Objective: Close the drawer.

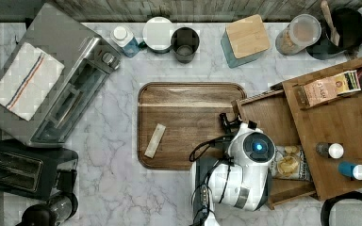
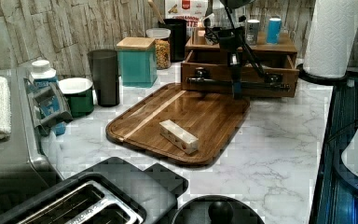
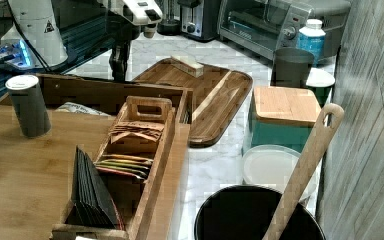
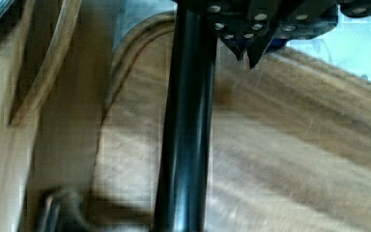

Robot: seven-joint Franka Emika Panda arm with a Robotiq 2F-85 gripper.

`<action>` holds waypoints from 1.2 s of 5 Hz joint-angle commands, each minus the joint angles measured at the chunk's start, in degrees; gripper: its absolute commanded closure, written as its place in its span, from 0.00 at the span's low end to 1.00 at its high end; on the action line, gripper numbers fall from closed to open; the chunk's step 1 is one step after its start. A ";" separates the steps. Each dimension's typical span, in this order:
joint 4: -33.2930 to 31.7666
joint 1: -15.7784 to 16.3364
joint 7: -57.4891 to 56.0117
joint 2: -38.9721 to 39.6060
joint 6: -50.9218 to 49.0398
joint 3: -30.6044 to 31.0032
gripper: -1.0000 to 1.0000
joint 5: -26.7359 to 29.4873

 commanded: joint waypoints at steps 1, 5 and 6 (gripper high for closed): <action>14.64 -4.89 -4.57 2.88 5.95 -5.20 1.00 -2.03; 29.55 -9.95 -16.55 15.21 7.87 -11.78 1.00 0.14; 36.72 -12.29 -19.79 18.37 5.53 -11.87 1.00 -1.48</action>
